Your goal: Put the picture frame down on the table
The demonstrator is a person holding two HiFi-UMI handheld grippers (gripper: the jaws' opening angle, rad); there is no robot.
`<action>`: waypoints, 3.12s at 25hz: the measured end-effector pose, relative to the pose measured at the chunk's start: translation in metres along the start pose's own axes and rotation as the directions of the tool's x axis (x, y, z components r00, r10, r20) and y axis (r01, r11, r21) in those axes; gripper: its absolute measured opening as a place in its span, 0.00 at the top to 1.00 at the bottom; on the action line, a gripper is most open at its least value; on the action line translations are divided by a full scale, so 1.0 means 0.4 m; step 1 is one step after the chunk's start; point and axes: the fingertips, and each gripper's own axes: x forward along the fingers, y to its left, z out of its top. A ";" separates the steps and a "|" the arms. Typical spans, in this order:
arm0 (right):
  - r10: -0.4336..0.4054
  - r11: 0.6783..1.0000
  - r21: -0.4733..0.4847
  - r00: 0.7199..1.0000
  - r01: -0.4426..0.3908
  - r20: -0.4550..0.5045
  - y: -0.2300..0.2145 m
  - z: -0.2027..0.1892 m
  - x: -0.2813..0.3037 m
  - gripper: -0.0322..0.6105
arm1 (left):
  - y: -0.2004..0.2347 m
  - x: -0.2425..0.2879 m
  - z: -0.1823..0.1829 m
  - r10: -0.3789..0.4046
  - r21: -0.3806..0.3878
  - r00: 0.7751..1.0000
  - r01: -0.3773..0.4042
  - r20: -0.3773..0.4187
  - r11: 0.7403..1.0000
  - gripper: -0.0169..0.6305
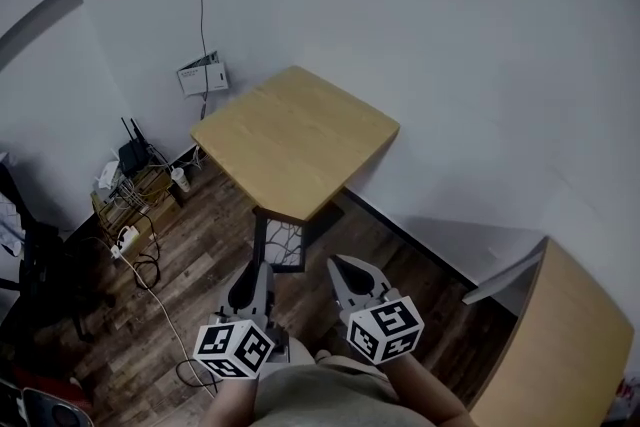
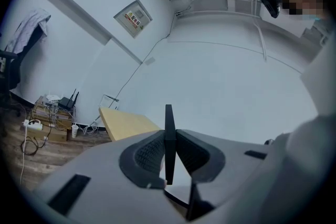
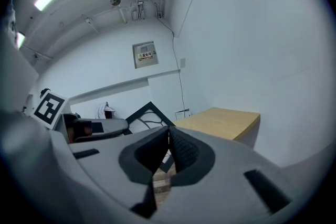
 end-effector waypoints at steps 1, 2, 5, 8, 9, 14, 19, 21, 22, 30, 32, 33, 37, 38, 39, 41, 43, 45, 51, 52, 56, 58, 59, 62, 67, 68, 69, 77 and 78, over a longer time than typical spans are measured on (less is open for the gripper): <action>0.001 1.000 0.003 1.000 -0.001 -0.001 -0.001 -0.001 0.003 0.95 | 0.001 0.001 0.000 0.000 -0.003 1.000 0.000 -0.001 1.000 0.88; 0.001 1.000 0.008 1.000 -0.001 -0.001 -0.005 -0.001 0.008 0.95 | 0.001 0.004 0.000 0.002 -0.007 1.000 -0.002 -0.001 1.000 0.88; -0.001 1.000 0.018 1.000 0.001 -0.001 -0.020 0.005 0.022 0.95 | 0.004 0.017 0.002 0.009 -0.007 1.000 -0.009 -0.003 1.000 0.88; -0.005 1.000 0.030 1.000 0.005 -0.002 -0.033 0.003 0.037 0.95 | 0.014 0.035 0.003 0.012 -0.006 1.000 -0.012 -0.008 1.000 0.88; -0.007 0.999 0.032 1.000 0.007 -0.001 -0.034 0.002 0.043 0.95 | 0.021 0.042 0.004 0.009 -0.008 1.000 -0.009 -0.010 1.000 0.88; -0.029 0.999 0.036 0.999 0.029 0.012 -0.068 0.009 0.098 0.95 | 0.062 0.120 0.013 -0.012 -0.015 1.000 0.012 -0.013 1.000 0.88; -0.063 0.997 0.037 0.998 0.063 0.009 -0.132 0.036 0.172 0.95 | 0.092 0.226 0.024 -0.032 -0.026 0.999 0.032 -0.026 0.999 0.88; -0.074 0.997 0.038 0.997 0.073 0.009 -0.149 0.043 0.207 0.95 | 0.109 0.261 0.026 -0.038 -0.033 0.999 0.037 -0.031 0.999 0.88; -0.076 0.996 0.039 0.997 0.076 0.010 -0.157 0.048 0.228 0.95 | 0.118 0.281 0.029 -0.040 -0.036 0.999 0.039 -0.033 0.999 0.88; -0.073 0.997 0.013 0.997 0.073 0.005 -0.197 0.105 0.421 0.95 | 0.214 0.434 0.076 -0.047 -0.049 0.998 0.045 -0.046 0.998 0.88; -0.074 0.997 0.009 0.997 0.074 0.006 -0.201 0.120 0.463 0.95 | 0.239 0.469 0.093 -0.049 -0.054 0.998 0.046 -0.049 0.997 0.88; -0.076 0.997 0.007 0.997 0.076 0.004 -0.206 0.127 0.481 0.95 | 0.248 0.487 0.102 -0.051 -0.056 0.997 0.048 -0.051 0.997 0.88; -0.088 0.996 0.003 0.996 0.088 0.000 -0.222 0.155 0.555 0.95 | 0.285 0.552 0.140 -0.060 -0.060 0.997 0.057 -0.052 0.997 0.88; -0.090 0.996 0.002 0.996 0.090 0.001 -0.226 0.161 0.574 0.95 | 0.296 0.567 0.149 -0.062 -0.058 0.997 0.059 -0.052 0.997 0.88; -0.093 0.996 0.002 0.996 0.093 0.002 -0.229 0.166 0.593 0.95 | 0.306 0.582 0.157 -0.065 -0.056 0.997 0.062 -0.052 0.997 0.88; -0.097 0.995 0.003 0.995 0.097 0.000 -0.236 0.173 0.628 0.95 | 0.326 0.609 0.169 -0.068 -0.057 0.996 0.065 -0.055 0.996 0.88; -0.102 0.995 0.005 0.995 0.102 -0.004 -0.240 0.175 0.661 0.95 | 0.347 0.634 0.178 -0.071 -0.062 0.996 0.067 -0.058 0.996 0.88; -0.105 0.994 0.006 0.994 0.105 -0.008 -0.244 0.175 0.694 0.95 | 0.369 0.659 0.184 -0.073 -0.064 0.995 0.069 -0.063 0.996 0.88; -0.123 0.992 0.019 0.992 0.123 -0.011 -0.267 0.167 0.781 0.95 | 0.422 0.725 0.181 -0.086 -0.067 0.992 0.080 -0.091 0.995 0.88; -0.127 0.992 0.021 0.992 0.127 -0.011 -0.269 0.166 0.794 0.95 | 0.432 0.734 0.182 -0.088 -0.068 0.991 0.082 -0.096 0.994 0.88; -0.149 0.988 0.028 0.989 0.149 -0.016 -0.275 0.160 0.839 0.95 | 0.471 0.765 0.183 -0.098 -0.071 0.988 0.090 -0.116 0.993 0.88; -0.162 0.986 0.037 0.987 0.162 -0.020 -0.282 0.154 0.851 0.95 | 0.484 0.783 0.177 -0.102 -0.074 0.986 0.093 -0.132 0.993 0.88; -0.168 0.985 0.041 0.985 0.169 -0.023 -0.286 0.151 0.855 0.95 | 0.488 0.792 0.171 -0.104 -0.077 0.985 0.094 -0.139 0.993 0.88; -0.188 0.981 0.044 0.982 0.189 -0.036 -0.307 0.139 0.859 0.95 | 0.489 0.817 0.152 -0.115 -0.089 0.981 0.102 -0.156 0.991 0.88; -0.208 0.977 0.043 0.977 0.210 -0.048 -0.346 0.132 0.870 0.95 | 0.484 0.862 0.131 -0.126 -0.097 0.978 0.111 -0.169 0.989 0.88; -0.208 0.977 0.044 0.977 0.210 -0.050 -0.353 0.131 0.875 0.95 | 0.485 0.872 0.129 -0.127 -0.098 0.978 0.111 -0.169 0.989 0.88; -0.208 0.977 0.045 0.977 0.210 -0.052 -0.359 0.130 0.882 0.95 | 0.487 0.882 0.127 -0.126 -0.099 0.978 0.110 -0.169 0.989 0.88; -0.179 0.982 0.051 0.980 0.184 -0.085 -0.405 0.110 0.933 0.95 | 0.507 0.943 0.098 -0.094 -0.121 0.978 0.072 -0.188 0.990 0.88; -0.177 0.982 0.051 0.980 0.182 -0.091 -0.413 0.106 0.938 0.95 | 0.509 0.950 0.094 -0.089 -0.122 0.978 0.066 -0.191 0.990 0.88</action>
